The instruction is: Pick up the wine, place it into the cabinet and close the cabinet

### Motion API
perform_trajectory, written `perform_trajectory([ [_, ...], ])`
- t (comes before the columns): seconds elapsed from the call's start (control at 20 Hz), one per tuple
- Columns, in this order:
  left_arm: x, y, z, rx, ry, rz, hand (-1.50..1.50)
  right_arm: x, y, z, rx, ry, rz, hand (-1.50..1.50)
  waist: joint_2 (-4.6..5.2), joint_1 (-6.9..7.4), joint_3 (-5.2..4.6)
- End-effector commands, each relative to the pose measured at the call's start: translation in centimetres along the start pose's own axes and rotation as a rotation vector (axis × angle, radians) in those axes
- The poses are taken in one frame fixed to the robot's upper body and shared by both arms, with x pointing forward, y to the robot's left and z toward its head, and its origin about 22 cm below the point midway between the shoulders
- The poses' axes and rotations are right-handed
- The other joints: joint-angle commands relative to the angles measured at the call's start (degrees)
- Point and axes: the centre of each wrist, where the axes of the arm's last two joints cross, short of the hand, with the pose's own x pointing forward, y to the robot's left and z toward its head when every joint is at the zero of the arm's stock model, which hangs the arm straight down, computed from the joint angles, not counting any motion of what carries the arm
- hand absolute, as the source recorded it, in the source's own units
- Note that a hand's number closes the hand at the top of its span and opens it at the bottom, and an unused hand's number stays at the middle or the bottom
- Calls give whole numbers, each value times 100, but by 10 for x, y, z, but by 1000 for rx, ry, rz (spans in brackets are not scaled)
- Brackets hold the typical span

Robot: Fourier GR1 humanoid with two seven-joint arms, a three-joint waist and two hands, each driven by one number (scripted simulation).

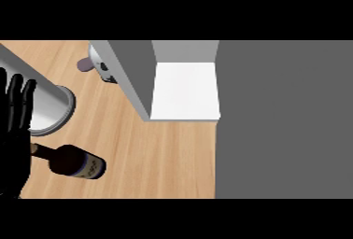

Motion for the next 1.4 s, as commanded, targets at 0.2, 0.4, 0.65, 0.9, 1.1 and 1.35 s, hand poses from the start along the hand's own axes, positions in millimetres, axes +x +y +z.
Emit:
perform_trajectory([
  [0.2, 45, 20, 21, -257, -12, 29, -150, 14, -2, 39, 22, 48, -10, -150, -65, -29, -96],
  [0.4, 22, -17, 41, -260, 177, 351, -150, 24, 9, 42, 217, 126, -191, -150, -75, -84, -95],
  [0.65, 68, -15, 49, -272, 196, 362, -150, 63, 12, 47, 240, 116, -186, -150, -50, -57, -96],
  [0.9, 93, -31, 60, -279, 166, 369, -150, 66, -8, 29, 237, 146, -189, -150, -43, -12, -93],
  [1.1, 109, -33, 51, -262, 199, 397, -150, 76, 10, 35, 241, 133, -211, -150, -45, -43, -90],
  [1.35, 105, -38, 43, -270, 177, 377, -150, 89, 17, 28, 249, 133, -219, -150, -46, -38, -95],
])
